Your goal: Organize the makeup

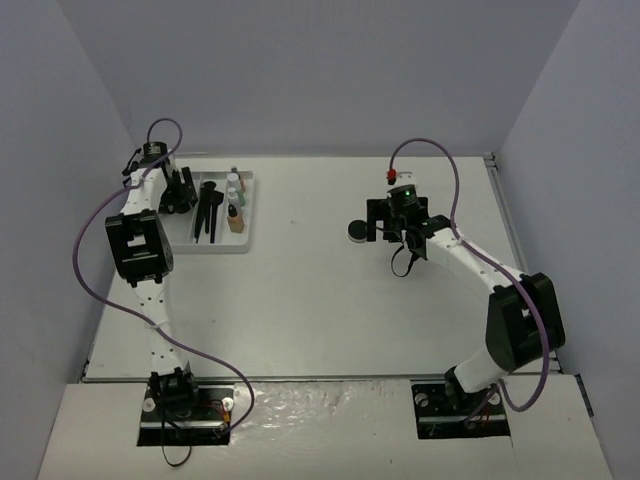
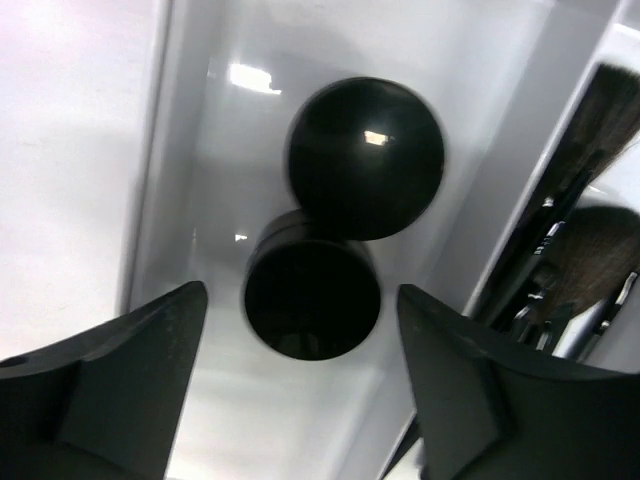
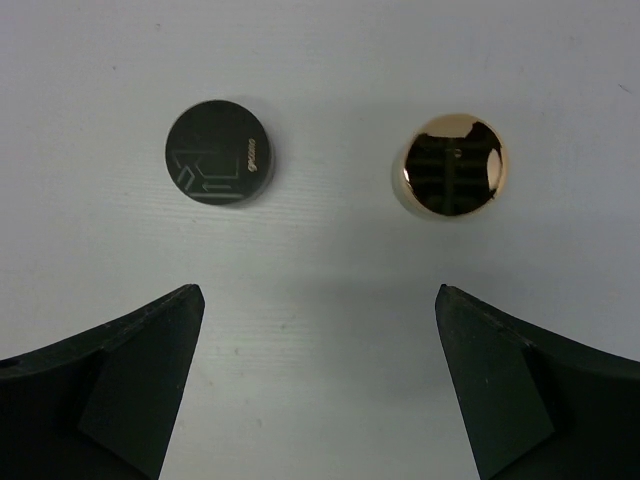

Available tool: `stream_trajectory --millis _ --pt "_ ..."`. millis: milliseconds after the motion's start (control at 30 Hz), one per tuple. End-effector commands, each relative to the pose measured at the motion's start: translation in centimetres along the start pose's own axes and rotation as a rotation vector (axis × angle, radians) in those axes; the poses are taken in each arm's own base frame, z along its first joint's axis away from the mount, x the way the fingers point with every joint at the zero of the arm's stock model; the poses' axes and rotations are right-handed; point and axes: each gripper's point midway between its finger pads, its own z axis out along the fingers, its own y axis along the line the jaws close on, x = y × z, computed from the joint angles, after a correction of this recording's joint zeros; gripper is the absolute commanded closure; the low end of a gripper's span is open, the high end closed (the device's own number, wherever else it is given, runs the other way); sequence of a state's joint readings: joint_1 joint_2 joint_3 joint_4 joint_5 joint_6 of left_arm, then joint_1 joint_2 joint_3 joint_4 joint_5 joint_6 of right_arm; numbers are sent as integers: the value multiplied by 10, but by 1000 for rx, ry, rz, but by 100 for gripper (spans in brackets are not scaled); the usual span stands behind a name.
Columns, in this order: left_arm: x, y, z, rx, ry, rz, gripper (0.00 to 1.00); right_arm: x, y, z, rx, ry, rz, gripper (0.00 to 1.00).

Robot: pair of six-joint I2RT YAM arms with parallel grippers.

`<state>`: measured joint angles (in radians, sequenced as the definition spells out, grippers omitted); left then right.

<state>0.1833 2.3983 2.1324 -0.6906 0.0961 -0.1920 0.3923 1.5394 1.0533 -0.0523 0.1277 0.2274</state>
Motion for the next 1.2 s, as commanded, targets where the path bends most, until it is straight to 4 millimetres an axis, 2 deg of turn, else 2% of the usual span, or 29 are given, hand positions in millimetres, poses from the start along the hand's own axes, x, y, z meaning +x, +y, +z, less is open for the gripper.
stream_trajectory --millis 0,67,167,333,400,500,567,733,833,900,967,1000,1033,1167 --pt "-48 -15 -62 56 -167 6 21 -55 34 22 -116 -99 -6 2" --pt "-46 -14 -65 54 -156 3 19 -56 41 37 -124 -86 -14 2" --pt "-49 -16 -85 60 -180 -5 18 -54 45 61 -115 -61 -44 2" --pt "-53 -15 -160 54 -267 -49 12 -50 49 90 -114 -30 -78 3" --pt "-52 -17 -199 70 -316 -64 9 -40 51 102 -113 -3 -85 3" --pt "-38 -24 -240 115 -356 -78 5 -30 55 115 -125 24 -96 5" --pt "-19 -31 -266 151 -372 -76 3 -22 66 120 -174 48 -109 6" --pt "25 -47 -304 206 -391 -28 3 -7 80 120 -210 73 -145 15" --pt "53 -63 -315 243 -372 18 3 7 90 115 -225 95 -160 24" --pt "71 -71 -322 257 -360 58 3 26 103 107 -239 112 -188 36" --pt "88 -84 -328 286 -342 100 3 37 117 96 -258 115 -216 49" --pt "94 -86 -330 294 -336 109 3 45 125 90 -269 119 -235 56" --pt "98 -86 -338 302 -351 116 3 51 132 85 -279 122 -248 68" --pt "115 -81 -343 304 -342 128 3 83 174 55 -366 120 -313 76"
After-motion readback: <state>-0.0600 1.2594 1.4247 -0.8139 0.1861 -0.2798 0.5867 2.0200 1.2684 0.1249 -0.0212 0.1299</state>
